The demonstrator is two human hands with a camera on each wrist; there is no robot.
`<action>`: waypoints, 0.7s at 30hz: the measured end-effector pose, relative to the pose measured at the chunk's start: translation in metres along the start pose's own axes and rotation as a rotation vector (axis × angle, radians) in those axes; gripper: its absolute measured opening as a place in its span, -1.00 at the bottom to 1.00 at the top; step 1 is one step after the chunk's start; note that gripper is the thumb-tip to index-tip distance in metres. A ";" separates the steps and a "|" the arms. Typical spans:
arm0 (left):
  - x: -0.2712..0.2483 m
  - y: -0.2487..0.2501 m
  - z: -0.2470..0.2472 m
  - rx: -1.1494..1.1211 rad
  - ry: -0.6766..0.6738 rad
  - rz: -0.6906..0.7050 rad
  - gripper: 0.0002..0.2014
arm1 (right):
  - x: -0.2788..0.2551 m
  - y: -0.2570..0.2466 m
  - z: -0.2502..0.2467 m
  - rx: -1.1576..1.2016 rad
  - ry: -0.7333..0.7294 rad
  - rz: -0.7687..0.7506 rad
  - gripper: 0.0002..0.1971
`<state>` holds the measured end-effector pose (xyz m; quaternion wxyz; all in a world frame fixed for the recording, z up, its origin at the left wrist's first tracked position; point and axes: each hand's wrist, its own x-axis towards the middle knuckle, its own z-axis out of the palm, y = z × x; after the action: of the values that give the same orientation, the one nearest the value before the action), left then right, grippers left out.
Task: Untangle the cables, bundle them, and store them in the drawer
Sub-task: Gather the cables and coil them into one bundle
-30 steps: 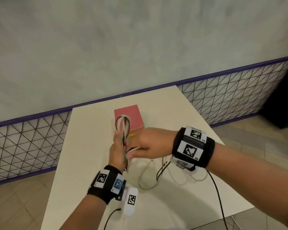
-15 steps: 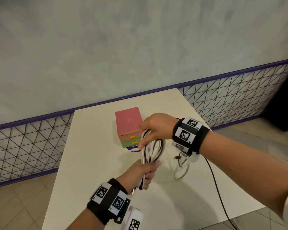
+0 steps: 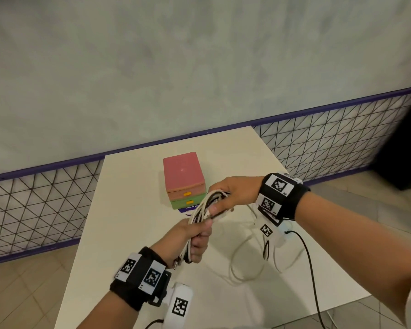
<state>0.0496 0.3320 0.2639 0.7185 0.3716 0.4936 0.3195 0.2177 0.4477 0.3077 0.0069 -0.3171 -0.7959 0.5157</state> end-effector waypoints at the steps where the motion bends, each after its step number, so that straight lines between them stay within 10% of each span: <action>1: 0.000 0.002 -0.001 -0.026 -0.002 0.020 -0.68 | 0.000 0.001 0.003 0.054 0.031 -0.013 -0.77; 16: 0.000 -0.018 0.002 -0.031 -0.026 0.003 -0.66 | -0.005 -0.004 0.014 0.441 0.126 -0.032 -0.52; 21: -0.003 -0.019 0.005 -0.093 -0.024 0.034 -0.63 | -0.012 -0.009 0.005 0.170 0.109 0.064 -0.25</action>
<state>0.0550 0.3180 0.2503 0.7352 0.3501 0.4632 0.3497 0.2210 0.4351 0.3164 0.0605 -0.3681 -0.7372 0.5634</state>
